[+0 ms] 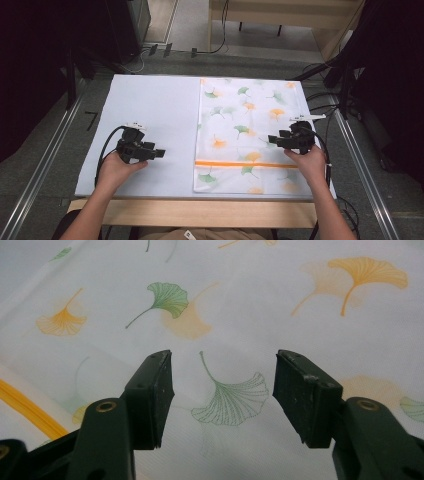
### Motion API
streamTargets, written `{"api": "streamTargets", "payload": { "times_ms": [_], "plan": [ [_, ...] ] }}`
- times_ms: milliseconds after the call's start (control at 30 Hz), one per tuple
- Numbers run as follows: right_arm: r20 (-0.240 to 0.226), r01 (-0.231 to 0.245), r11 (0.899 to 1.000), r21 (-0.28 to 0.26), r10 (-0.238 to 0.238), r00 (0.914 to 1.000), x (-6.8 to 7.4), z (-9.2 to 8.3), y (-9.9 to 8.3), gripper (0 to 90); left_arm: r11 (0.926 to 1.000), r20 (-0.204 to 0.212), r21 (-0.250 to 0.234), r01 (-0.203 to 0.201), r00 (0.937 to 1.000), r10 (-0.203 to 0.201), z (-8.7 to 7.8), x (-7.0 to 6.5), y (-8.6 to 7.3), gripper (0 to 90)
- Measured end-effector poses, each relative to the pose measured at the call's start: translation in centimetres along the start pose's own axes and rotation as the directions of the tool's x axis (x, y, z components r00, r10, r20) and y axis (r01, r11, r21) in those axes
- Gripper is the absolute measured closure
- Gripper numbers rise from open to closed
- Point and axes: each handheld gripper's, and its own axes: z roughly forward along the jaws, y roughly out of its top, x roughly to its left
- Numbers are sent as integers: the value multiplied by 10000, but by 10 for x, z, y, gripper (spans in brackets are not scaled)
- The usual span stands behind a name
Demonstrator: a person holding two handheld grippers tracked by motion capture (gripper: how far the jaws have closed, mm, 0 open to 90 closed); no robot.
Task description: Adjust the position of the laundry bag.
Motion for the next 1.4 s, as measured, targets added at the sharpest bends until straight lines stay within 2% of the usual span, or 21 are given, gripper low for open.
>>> {"api": "streamTargets", "payload": {
  "times_ms": [100, 333, 433, 567, 667, 833, 1033, 1167, 1300, 1400],
  "plan": [
    [-23, 43, 10000, -22, -43, 10000, 0, -1, 0, 424, 10000, 13, 37, -62, 10000, 62, 0, -1, 1, 416],
    [169, 27, 10000, -71, -26, 9999, -1, -5, -2, 420, 9999, 261, 33, 162, 9995, -163, 4, -4, 4, 425],
    [147, -190, 9997, -150, 192, 9997, -2, -7, -3, 419, 10000, 290, 40, 24, 9996, -25, 5, -5, 4, 425],
    [155, -176, 9998, -134, 178, 9997, -2, -8, -4, 419, 9999, 318, 105, -31, 9995, 28, 5, -6, 5, 421],
    [131, -99, 9998, -151, 101, 9999, -1, -9, -5, 419, 10000, 470, -20, 95, 9988, -94, 5, -8, 6, 449],
    [145, -57, 9999, -124, 58, 9999, 0, -11, -8, 419, 9999, 579, -151, -34, 9983, 43, 6, -12, 9, 433],
    [270, -62, 10000, -77, 64, 9996, -1, -14, -11, 419, 9994, 883, -330, 139, 9960, -109, 9, -14, 14, 416],
    [317, -88, 9999, -66, 90, 9995, -3, -15, -14, 420, 9997, 994, -239, -60, 9950, 84, 11, -16, 17, 406],
    [314, -256, 9996, -85, 259, 9992, -6, -16, -18, 447, 9996, 1068, -274, -52, 9942, 81, 15, -19, 20, 408],
    [255, -435, 9990, 62, 434, 9987, -9, -15, -21, 453, 9990, 1128, -360, -276, 9931, 315, 18, -26, 23, 402]
  ]
}}
